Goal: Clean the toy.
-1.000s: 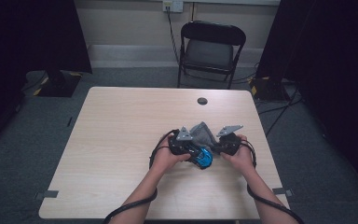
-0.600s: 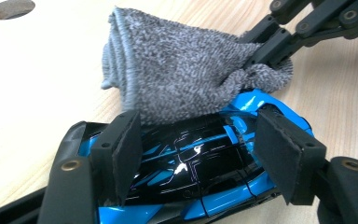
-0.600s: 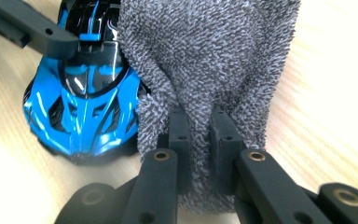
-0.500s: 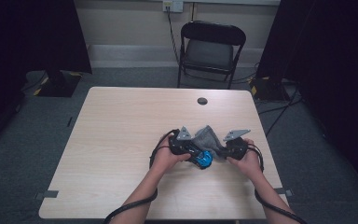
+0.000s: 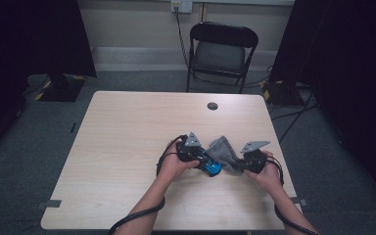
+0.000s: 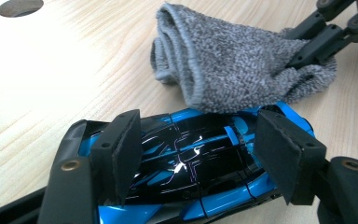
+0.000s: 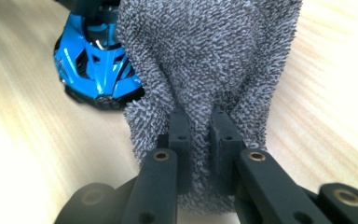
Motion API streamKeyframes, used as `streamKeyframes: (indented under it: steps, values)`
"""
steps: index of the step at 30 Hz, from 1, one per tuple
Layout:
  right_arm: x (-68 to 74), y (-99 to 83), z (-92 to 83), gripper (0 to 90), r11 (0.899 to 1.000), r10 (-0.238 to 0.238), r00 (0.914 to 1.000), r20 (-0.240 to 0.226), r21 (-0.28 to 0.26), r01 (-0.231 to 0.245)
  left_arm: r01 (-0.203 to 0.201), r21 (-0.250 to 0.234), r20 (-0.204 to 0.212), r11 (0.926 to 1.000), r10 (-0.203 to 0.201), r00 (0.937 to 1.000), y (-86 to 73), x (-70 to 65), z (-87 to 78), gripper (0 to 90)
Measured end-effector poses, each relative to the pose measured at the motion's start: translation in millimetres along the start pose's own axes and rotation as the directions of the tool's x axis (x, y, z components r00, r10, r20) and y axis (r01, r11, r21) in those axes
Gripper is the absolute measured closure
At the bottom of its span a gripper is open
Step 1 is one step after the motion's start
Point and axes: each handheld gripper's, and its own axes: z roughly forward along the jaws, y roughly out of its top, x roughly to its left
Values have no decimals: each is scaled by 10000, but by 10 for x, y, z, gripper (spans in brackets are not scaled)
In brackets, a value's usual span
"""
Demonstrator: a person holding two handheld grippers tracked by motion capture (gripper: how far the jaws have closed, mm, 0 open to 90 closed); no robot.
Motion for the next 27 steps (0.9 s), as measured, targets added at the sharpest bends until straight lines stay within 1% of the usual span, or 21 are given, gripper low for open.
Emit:
streamKeyframes:
  steps: [7, 17, 19, 27]
  values:
    - [60, -57, -54, 814, 10000, -77, 10000, -47, 8, 77, 12, 3, 2, 10000, -12, 10000, 2, -1, 1, 322]
    - [125, -190, -167, 814, 9999, -140, 9997, -177, -31, 139, 49, 25, -9, 10000, -49, 10000, 7, -4, 4, 322]
    - [148, -218, -191, 814, 9998, -221, 9995, -223, -25, 221, 47, 18, -5, 10000, -47, 10000, 8, -5, 5, 322]
    - [217, -316, -282, 815, 9997, -235, 9986, -476, -11, 235, 56, 33, -16, 10000, -56, 10000, 10, -5, 5, 322]
